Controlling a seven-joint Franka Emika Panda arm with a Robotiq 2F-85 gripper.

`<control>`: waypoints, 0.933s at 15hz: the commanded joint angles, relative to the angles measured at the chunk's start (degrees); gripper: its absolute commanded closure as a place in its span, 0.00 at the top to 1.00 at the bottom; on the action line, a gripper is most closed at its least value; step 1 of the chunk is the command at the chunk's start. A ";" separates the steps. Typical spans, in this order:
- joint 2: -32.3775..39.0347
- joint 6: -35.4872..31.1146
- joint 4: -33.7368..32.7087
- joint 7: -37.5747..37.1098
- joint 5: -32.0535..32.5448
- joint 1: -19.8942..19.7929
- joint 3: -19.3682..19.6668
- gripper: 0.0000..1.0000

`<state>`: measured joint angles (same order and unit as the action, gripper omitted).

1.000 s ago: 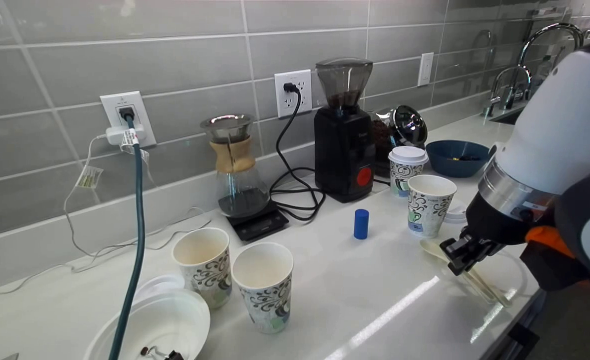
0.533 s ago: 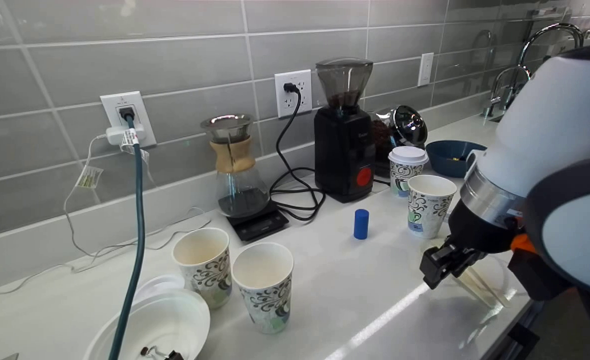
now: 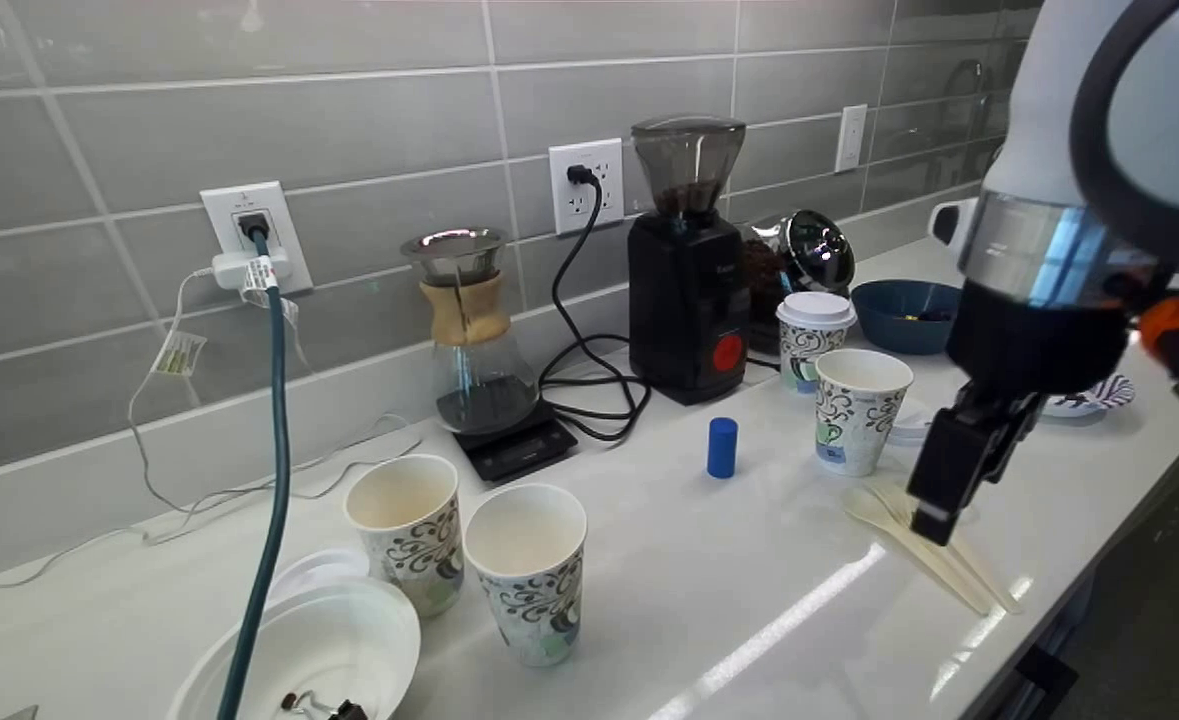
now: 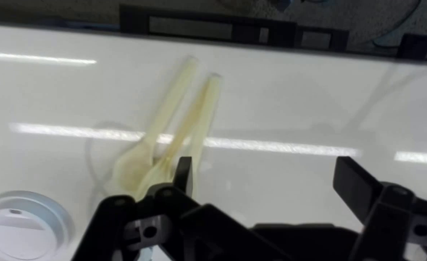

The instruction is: Put the fork next to the spoon

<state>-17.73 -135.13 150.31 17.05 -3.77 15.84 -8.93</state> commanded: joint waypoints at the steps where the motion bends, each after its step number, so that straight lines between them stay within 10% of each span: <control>1: -4.82 15.79 -4.78 7.60 4.29 -3.26 4.70 1.00; 7: -12.63 36.00 -18.07 13.54 9.36 -7.23 9.56 1.00; 14: -19.52 31.76 -23.76 1.10 6.92 -9.57 9.94 1.00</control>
<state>-35.04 -101.03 127.13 23.62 3.94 7.62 1.58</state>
